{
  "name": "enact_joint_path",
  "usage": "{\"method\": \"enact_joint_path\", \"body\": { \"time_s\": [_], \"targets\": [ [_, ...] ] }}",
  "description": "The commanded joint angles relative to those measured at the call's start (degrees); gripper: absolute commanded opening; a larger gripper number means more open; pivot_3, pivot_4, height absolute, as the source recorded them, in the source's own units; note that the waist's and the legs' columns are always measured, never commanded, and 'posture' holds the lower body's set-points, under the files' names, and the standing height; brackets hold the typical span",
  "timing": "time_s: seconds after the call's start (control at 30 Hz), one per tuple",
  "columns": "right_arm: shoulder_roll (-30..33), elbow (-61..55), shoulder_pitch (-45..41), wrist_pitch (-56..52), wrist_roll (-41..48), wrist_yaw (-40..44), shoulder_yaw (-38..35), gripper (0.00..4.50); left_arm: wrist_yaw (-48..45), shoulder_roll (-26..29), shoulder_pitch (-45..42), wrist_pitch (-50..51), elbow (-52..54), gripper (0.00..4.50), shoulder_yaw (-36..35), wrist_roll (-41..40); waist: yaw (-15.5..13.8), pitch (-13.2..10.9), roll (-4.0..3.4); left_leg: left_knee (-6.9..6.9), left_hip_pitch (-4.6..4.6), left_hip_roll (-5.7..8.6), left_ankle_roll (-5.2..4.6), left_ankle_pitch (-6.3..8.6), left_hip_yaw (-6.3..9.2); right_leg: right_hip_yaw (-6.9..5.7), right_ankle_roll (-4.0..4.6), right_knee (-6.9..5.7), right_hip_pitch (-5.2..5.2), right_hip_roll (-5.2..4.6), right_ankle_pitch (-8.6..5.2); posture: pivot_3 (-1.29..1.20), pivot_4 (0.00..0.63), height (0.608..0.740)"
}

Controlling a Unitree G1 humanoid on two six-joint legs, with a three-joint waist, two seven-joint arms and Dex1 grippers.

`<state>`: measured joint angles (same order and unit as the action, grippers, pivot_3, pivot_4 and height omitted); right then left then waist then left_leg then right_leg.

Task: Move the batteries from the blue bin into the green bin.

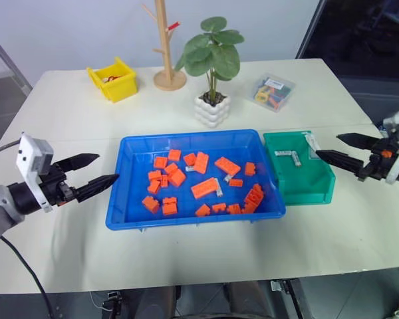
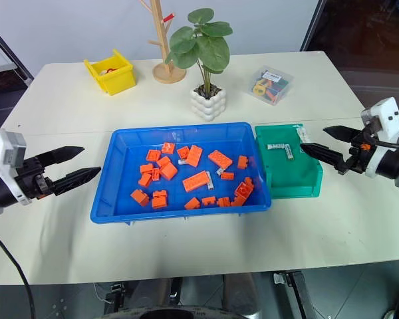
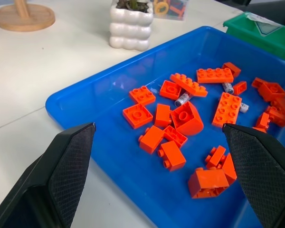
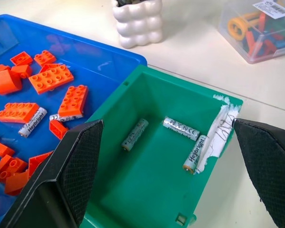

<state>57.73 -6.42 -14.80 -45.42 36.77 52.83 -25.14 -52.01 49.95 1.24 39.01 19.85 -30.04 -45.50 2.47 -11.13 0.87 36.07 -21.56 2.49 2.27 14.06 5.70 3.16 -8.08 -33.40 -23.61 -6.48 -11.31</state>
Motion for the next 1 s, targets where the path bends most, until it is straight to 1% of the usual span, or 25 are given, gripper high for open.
{"method": "enact_joint_path", "body": {
  "time_s": [0.03, 0.1, 0.17, 0.23, 0.33, 0.4, 0.47, 0.6, 0.73, 0.83, 1.0],
  "targets": [
    [-0.1, -1.4, -5.5, 1.2, 0.2, -0.9, 2.0, 4.47, 1.6, -0.2, -2.2, -1.1, 0.4, 4.50, -0.2, 0.2, 0.0, 0.0, 0.00, 0.00, 0.00, 0.00, 0.00, 0.00, 0.00, 0.00, 0.00, 0.00, -0.01, 0.00, 0.00, 0.00, 0.150, 0.740],
    [-1.2, -0.5, -10.1, 1.4, -0.6, -2.2, 5.0, 4.47, 3.5, -1.5, -4.6, -1.8, -0.6, 4.50, 0.1, 0.5, 0.0, 0.0, 0.00, 0.00, 0.00, -0.01, 0.00, 0.00, 0.00, 0.00, 0.00, -0.01, -0.02, 0.00, 0.00, 0.00, 0.150, 0.740],
    [-3.6, 2.6, -16.6, 1.8, -3.0, -4.3, 9.8, 4.47, 5.1, -2.6, -7.6, -1.7, -2.2, 4.50, 0.9, 0.3, 0.0, 0.0, 0.00, 0.01, 0.03, -0.02, 0.00, 0.00, 0.00, -0.01, 0.00, -0.02, 0.00, 0.01, 0.01, 0.00, 0.150, 0.740],
    [-6.4, 3.9, -21.1, 1.7, -4.9, -5.5, 13.9, 4.47, 4.9, -2.9, -9.0, -1.5, -2.7, 4.50, 2.2, 0.3, 0.1, 0.0, 0.03, 0.01, 0.01, -0.01, 0.00, 0.00, 0.00, -0.02, 0.00, -0.01, 0.00, 0.01, 0.02, 0.00, 0.150, 0.740],
    [-9.9, 2.5, -23.8, 1.9, -6.7, -4.9, 20.1, 4.47, 2.8, -1.9, -8.6, -0.7, -1.3, 4.50, 4.2, -0.1, 0.0, 0.0, 0.04, -0.07, -0.07, -0.01, -0.01, 0.00, 0.01, -0.03, -0.03, -0.02, -0.10, 0.01, 0.04, 0.00, 0.150, 0.740],
    [-13.2, 1.0, -24.5, 1.4, -7.2, -5.3, 23.5, 4.47, 1.2, -1.0, -6.9, -0.4, 0.3, 4.50, 5.0, -0.1, 0.0, 0.0, 0.05, -0.07, -0.31, -0.01, -0.02, 0.02, 0.03, -0.05, -0.09, -0.04, -0.34, 0.01, 0.07, 0.00, 0.150, 0.740],
    [-15.0, -0.6, -23.7, 2.8, -9.2, -4.4, 27.6, 4.47, 0.6, -0.3, -5.7, -0.3, 1.4, 4.50, 5.2, 0.0, 0.0, 0.0, 0.05, 0.10, -0.92, 0.00, -0.01, 0.01, 0.03, -0.03, -0.20, -0.26, -1.03, 0.01, 0.17, 0.00, 0.150, 0.740],
    [-18.8, -2.9, -21.9, 4.0, -11.5, -4.7, 33.2, 4.47, 1.0, -0.1, -5.1, 0.0, 2.3, 4.50, 4.5, -0.6, -0.3, 0.0, 0.06, 0.14, -0.93, 0.03, 0.00, 0.00, 0.13, -0.08, -0.17, -0.62, -1.14, 0.00, 0.17, 0.00, 0.150, 0.740],
    [-23.2, -4.3, -21.1, 4.3, -14.0, -6.5, 37.1, 4.47, 1.7, -0.4, -5.0, -0.2, 2.7, 4.50, 4.3, -0.5, -0.1, 0.0, 0.06, 0.16, -0.86, 0.03, 0.04, -0.02, 0.18, -0.12, -0.11, -0.64, -1.07, 0.03, 0.15, 0.00, 0.150, 0.740],
    [-26.8, -4.8, -20.9, 5.9, -17.6, -8.2, 41.7, 4.47, 2.6, -0.9, -5.1, -0.2, 3.0, 4.50, 4.1, -0.8, 0.0, 0.0, 0.07, 0.15, -0.85, 0.03, 0.04, -0.03, 0.21, -0.12, -0.13, -0.67, -1.08, 0.04, 0.16, 0.00, 0.150, 0.740],
    [-31.7, -0.5, -21.5, 10.2, -23.0, -10.5, 45.5, 4.47, 4.3, -1.9, -5.2, 0.0, 3.4, 4.50, 4.2, -1.2, 0.0, 0.0, 0.09, 0.14, -0.83, 0.01, 0.05, -0.03, 0.24, -0.13, -0.11, -0.71, -1.11, 0.08, 0.15, 0.00, 0.150, 0.740]
  ]
}}
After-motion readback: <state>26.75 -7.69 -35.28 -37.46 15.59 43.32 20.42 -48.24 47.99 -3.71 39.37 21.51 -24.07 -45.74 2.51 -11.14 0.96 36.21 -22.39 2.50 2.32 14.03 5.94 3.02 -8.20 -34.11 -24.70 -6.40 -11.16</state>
